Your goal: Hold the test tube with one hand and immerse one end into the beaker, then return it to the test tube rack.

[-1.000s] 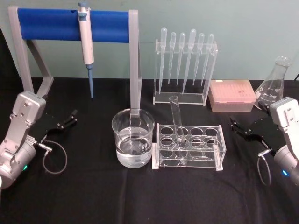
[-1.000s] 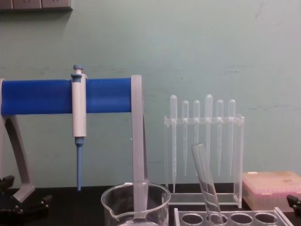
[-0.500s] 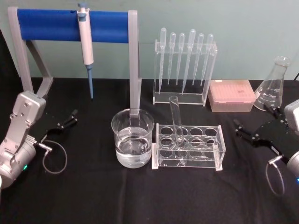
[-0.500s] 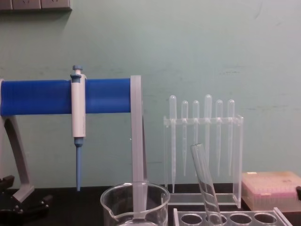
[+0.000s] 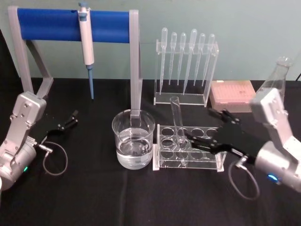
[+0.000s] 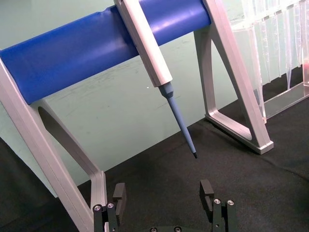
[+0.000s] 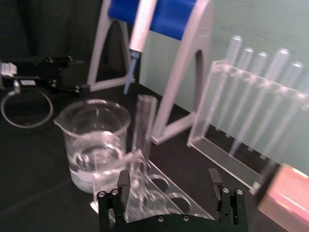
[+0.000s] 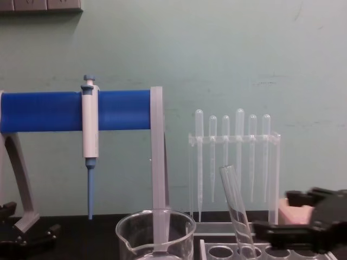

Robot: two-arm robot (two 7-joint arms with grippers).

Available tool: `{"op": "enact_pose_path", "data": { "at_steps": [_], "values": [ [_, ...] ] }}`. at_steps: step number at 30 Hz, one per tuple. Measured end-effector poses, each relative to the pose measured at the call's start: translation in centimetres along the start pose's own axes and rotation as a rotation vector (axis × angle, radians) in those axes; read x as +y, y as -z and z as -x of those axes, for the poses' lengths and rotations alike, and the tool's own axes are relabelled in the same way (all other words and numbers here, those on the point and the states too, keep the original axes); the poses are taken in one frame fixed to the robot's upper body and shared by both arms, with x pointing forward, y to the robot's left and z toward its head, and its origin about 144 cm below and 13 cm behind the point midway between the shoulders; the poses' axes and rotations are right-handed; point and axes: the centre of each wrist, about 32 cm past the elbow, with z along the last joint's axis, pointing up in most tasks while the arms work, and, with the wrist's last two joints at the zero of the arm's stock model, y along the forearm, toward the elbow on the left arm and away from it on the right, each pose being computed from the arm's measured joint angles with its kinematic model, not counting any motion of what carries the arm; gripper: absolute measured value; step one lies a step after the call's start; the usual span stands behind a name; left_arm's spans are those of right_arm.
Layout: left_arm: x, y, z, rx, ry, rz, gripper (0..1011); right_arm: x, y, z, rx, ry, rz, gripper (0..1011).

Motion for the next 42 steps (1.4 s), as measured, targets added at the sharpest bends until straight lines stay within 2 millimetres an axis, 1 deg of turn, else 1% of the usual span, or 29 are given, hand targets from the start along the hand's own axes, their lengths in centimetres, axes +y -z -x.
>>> {"op": "enact_pose_path", "data": {
  "at_steps": [5,9,13,17,19,21,22,24,25,26,28,29,31,34,35,37,40,42],
  "values": [
    [0.0,0.0,0.0,0.000,0.000,0.000,1000,2.1,-0.5,-0.3,0.040,-0.036,-0.005,1003],
    [0.0,0.0,0.0,0.000,0.000,0.000,1000,3.9,-1.2,-0.4,0.055,-0.065,0.000,1003],
    [0.0,0.0,0.0,0.000,0.000,0.000,1000,4.9,-1.9,-0.5,0.043,-0.076,0.011,1002],
    [0.0,0.0,0.0,0.000,0.000,0.000,1000,5.5,-2.3,-0.5,0.042,-0.078,0.023,947],
    [0.0,0.0,0.0,0.000,0.000,0.000,1000,5.7,-2.4,-0.5,0.047,-0.080,0.030,890],
    [0.0,0.0,0.0,0.000,0.000,0.000,1000,5.8,-2.4,-0.5,0.051,-0.081,0.036,862],
    [0.0,0.0,0.0,0.000,0.000,0.000,1000,5.9,-2.4,-0.5,0.057,-0.082,0.039,812],
    [0.0,0.0,0.0,0.000,0.000,0.000,1000,6.0,-2.3,-0.5,0.066,-0.084,0.044,750],
    [0.0,0.0,0.0,0.000,0.000,0.000,1000,6.0,-2.3,-0.5,0.066,-0.084,0.044,750],
    [0.0,0.0,0.0,0.000,0.000,0.000,1000,6.1,-2.3,-0.5,0.073,-0.085,0.046,695],
    [0.0,0.0,0.0,0.000,0.000,0.000,1000,6.1,-2.2,-0.4,0.078,-0.085,0.047,654],
    [0.0,0.0,0.0,0.000,0.000,0.000,1000,6.1,-2.1,-0.4,0.082,-0.086,0.048,594],
    [0.0,0.0,0.0,0.000,0.000,0.000,1000,6.1,-2.0,-0.3,0.087,-0.087,0.049,554],
    [0.0,0.0,0.0,0.000,0.000,0.000,1000,6.1,-2.0,-0.2,0.092,-0.086,0.050,432],
    [0.0,0.0,0.0,0.000,0.000,0.000,1000,6.1,-1.9,-0.2,0.093,-0.086,0.049,419],
    [0.0,0.0,0.0,0.000,0.000,0.000,1000,6.1,-1.8,-0.2,0.099,-0.082,0.048,330],
    [0.0,0.0,0.0,0.000,0.000,0.000,1000,6.0,-1.8,-0.1,0.104,-0.078,0.044,256],
    [0.0,0.0,0.0,0.000,0.000,0.000,1000,5.8,-1.9,-0.1,0.112,-0.072,0.035,235]
  ]
}}
